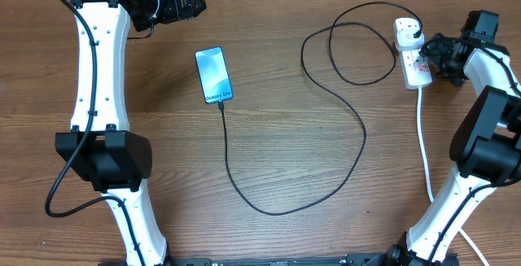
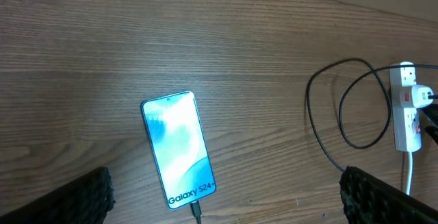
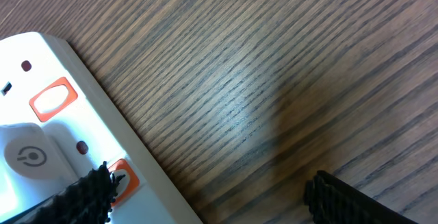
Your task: Plug charger to phone and switch on socket
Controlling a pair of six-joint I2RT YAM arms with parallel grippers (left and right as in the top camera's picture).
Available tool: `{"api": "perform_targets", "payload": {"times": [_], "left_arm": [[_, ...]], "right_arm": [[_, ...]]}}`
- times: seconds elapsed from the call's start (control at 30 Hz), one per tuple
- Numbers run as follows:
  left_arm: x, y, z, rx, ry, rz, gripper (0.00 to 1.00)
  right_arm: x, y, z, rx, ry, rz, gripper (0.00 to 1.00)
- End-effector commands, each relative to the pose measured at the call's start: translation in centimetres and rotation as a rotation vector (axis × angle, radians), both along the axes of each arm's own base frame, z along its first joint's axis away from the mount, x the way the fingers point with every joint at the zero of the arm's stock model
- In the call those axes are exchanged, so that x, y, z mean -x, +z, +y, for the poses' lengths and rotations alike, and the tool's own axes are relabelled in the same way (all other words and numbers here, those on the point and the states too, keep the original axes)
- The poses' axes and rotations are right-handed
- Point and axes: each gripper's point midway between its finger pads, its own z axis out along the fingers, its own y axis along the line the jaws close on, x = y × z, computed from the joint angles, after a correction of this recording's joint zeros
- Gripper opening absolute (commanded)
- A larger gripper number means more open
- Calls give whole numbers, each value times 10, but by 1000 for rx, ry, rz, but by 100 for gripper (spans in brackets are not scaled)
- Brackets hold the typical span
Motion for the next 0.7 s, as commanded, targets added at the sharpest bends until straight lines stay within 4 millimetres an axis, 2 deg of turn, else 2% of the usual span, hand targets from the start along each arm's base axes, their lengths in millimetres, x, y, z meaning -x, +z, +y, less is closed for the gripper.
{"api": "perform_targets", "payload": {"times": [0.0,0.27,0.67], "left_arm": [[1,9,-2,7,-10,-23,100],[1,9,-2,7,-10,-23,100],[1,9,-2,7,-10,-23,100]], "right_arm": [[-1,-8,12,-38,43,12,89],[0,-16,16,-57,50,23,89],[-1,-17,21,-61,67,25,89]]}}
